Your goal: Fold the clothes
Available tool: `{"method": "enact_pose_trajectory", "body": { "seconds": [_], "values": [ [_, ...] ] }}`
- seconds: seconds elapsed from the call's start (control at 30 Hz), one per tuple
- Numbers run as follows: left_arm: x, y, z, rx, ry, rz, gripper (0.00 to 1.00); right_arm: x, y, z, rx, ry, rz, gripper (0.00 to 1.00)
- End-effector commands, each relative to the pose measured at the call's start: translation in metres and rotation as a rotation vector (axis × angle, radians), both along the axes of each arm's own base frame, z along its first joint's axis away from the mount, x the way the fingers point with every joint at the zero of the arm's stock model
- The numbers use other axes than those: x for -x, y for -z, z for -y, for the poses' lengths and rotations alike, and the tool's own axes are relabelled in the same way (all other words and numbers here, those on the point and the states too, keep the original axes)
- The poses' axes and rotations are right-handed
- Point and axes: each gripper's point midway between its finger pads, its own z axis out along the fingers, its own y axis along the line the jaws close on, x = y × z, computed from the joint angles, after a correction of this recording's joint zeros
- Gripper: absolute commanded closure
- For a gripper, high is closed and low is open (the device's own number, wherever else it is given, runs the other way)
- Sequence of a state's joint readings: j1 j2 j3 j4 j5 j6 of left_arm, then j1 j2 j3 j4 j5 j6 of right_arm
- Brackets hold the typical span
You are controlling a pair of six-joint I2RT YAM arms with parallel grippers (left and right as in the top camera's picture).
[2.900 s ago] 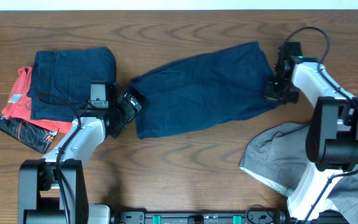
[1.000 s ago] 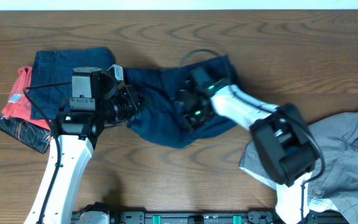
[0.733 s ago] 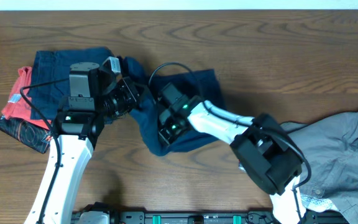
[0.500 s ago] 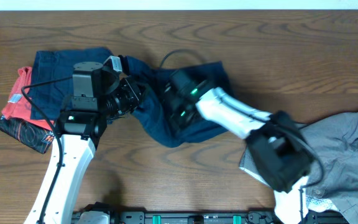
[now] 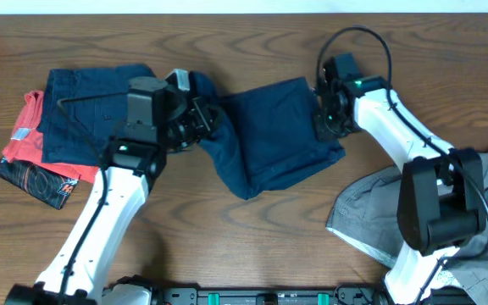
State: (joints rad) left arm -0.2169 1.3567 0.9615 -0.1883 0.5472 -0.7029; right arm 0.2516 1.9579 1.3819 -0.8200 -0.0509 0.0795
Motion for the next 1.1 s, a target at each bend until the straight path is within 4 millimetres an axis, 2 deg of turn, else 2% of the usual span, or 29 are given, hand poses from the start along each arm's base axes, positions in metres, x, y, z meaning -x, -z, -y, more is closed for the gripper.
{"method": "enact_pose_trajectory", "body": {
  "seconds": [0.0, 0.2, 0.4, 0.43, 0.5, 0.53, 0.6, 0.63, 0.73, 0.83, 0.9, 1.0, 1.07],
  "values": [
    [-0.009, 0.000, 0.014, -0.003, -0.006, 0.022, 0.94, 0.023, 0.033, 0.005, -0.009, -0.022, -0.092, 0.98],
    [-0.012, 0.010, 0.066, 0.047, 0.082, 0.046, 0.94, 0.053, 0.061, 0.005, -0.023, 0.001, -0.160, 0.98],
    [-0.006, 0.032, 0.119, 0.067, 0.186, 0.061, 0.93, 0.070, 0.070, 0.010, -0.014, 0.044, -0.212, 0.99],
    [-0.005, 0.035, 0.127, 0.073, 0.199, 0.064, 0.87, 0.071, 0.070, 0.010, -0.013, 0.051, -0.215, 0.99],
    [-0.006, 0.036, 0.137, 0.085, 0.216, 0.084, 0.64, 0.071, 0.067, 0.011, -0.014, 0.074, -0.217, 0.98],
    [-0.007, 0.035, 0.139, 0.090, 0.219, 0.095, 0.58, 0.070, 0.065, 0.013, -0.015, 0.091, -0.217, 0.97],
    [-0.014, 0.028, 0.136, 0.090, 0.220, 0.150, 0.32, 0.065, 0.053, 0.019, -0.016, 0.132, -0.207, 0.96],
    [-0.019, 0.023, 0.133, 0.087, 0.217, 0.182, 0.29, 0.062, 0.045, 0.023, -0.016, 0.154, -0.196, 0.95],
    [-0.041, 0.014, 0.111, 0.080, 0.148, 0.236, 0.29, 0.045, 0.012, 0.036, -0.038, 0.205, -0.132, 0.93],
    [-0.065, 0.023, 0.075, 0.015, 0.008, 0.233, 0.29, 0.030, -0.027, 0.047, -0.064, 0.239, -0.041, 0.92],
    [-0.076, 0.030, 0.057, -0.056, -0.047, 0.249, 0.29, 0.025, -0.049, 0.048, -0.090, 0.233, 0.014, 0.92],
    [-0.087, 0.044, 0.039, -0.153, -0.098, 0.268, 0.29, 0.026, -0.081, 0.021, -0.219, 0.102, 0.083, 0.92],
    [-0.092, 0.056, 0.033, -0.201, -0.118, 0.268, 0.29, 0.033, -0.100, -0.010, -0.348, -0.029, 0.104, 0.92]
  ]
}}
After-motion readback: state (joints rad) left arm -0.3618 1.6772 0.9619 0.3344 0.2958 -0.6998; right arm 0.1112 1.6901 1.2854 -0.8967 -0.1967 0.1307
